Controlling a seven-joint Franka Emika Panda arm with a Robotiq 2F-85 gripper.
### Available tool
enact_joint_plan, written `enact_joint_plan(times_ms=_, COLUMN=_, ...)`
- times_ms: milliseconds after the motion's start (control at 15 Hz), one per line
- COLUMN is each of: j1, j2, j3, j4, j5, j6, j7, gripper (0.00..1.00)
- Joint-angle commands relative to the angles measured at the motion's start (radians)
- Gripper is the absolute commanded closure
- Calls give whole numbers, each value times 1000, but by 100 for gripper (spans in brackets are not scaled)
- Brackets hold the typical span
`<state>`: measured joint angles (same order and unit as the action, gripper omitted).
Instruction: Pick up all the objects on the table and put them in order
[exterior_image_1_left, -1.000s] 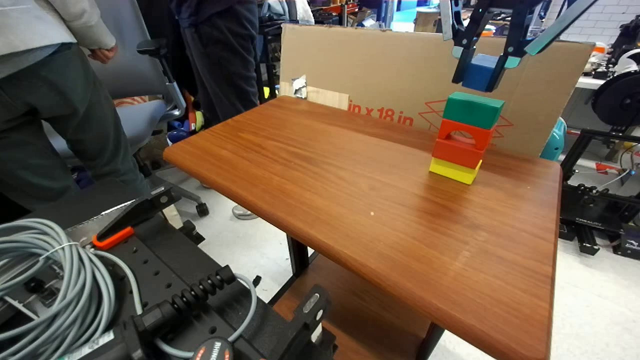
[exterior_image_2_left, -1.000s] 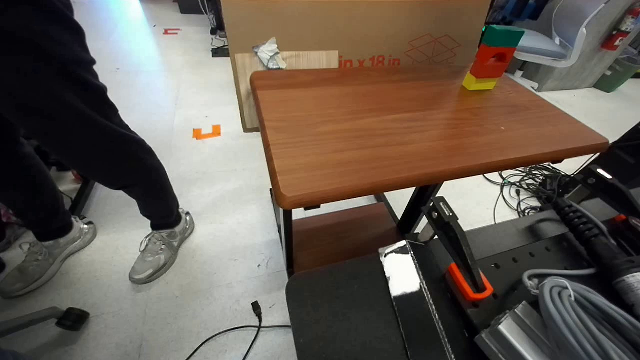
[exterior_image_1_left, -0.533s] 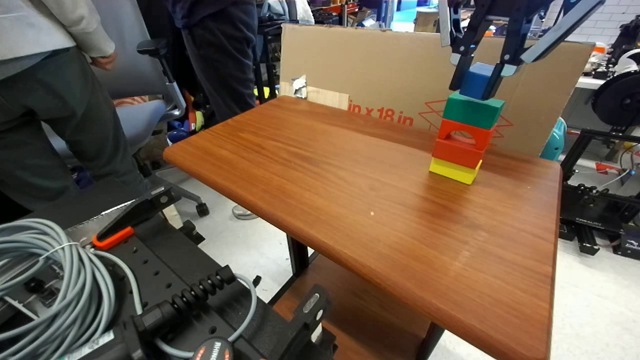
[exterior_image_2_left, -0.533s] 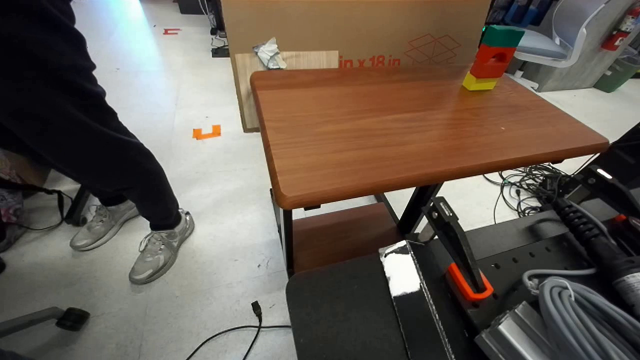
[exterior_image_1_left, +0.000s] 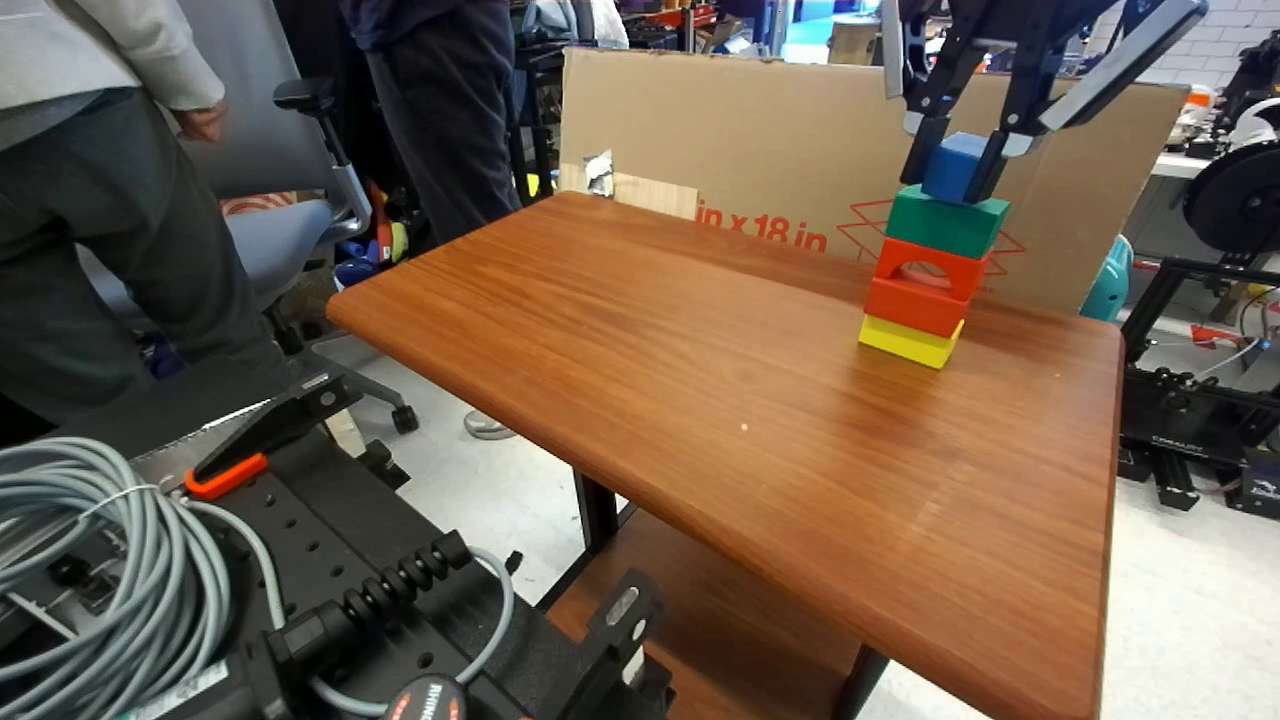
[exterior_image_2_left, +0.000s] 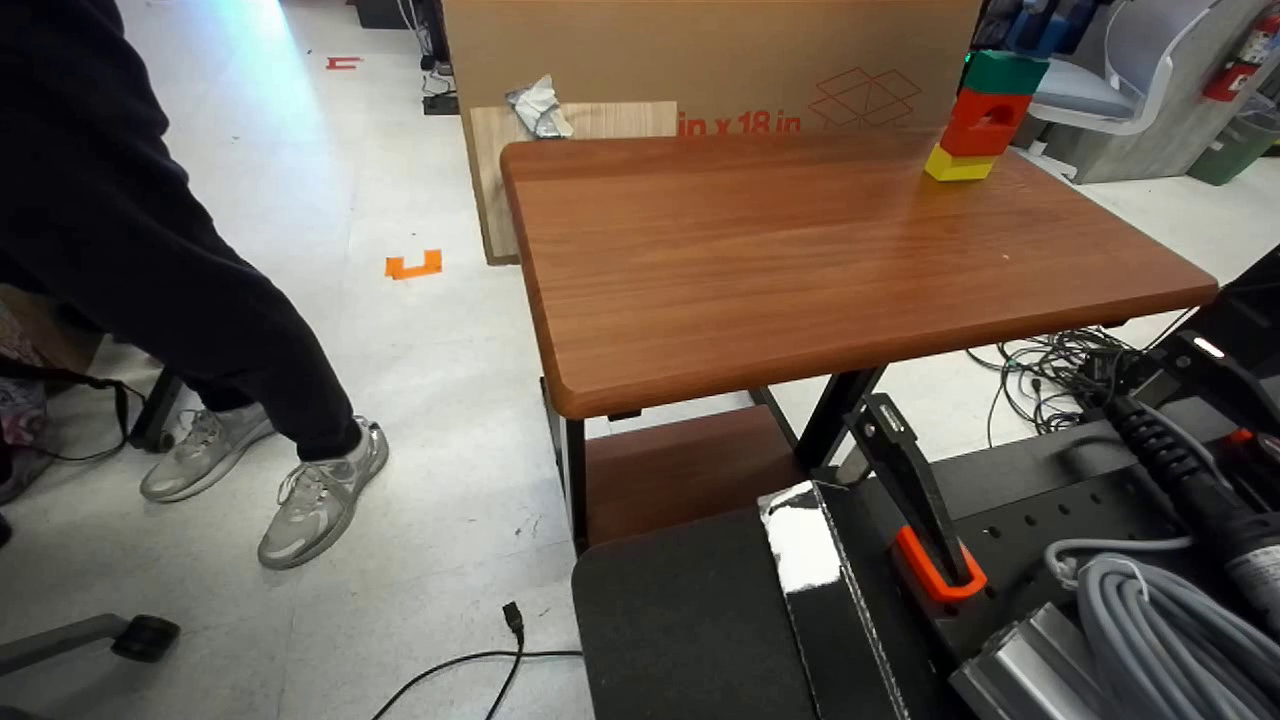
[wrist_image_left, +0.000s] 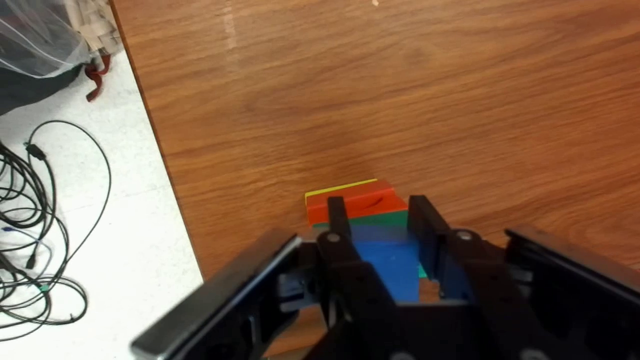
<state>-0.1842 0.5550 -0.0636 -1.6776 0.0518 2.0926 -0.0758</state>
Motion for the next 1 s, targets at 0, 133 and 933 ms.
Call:
enact_joint_plan(times_ms=0, j1=32, j2=25, j3=-30, j4=50, j5=-48, j6=-37, j7=53, gripper=34)
enact_joint_plan(times_ms=133, j1=37, j2=16, j3=-33, j4=42, j5=-63, j6=-30, j7=64, gripper=19)
enact_joint_plan(times_ms=933, j1=38, j2=-301, j3=-45, j4=-216, j5=-82, j6=-12, j7=55, gripper=0)
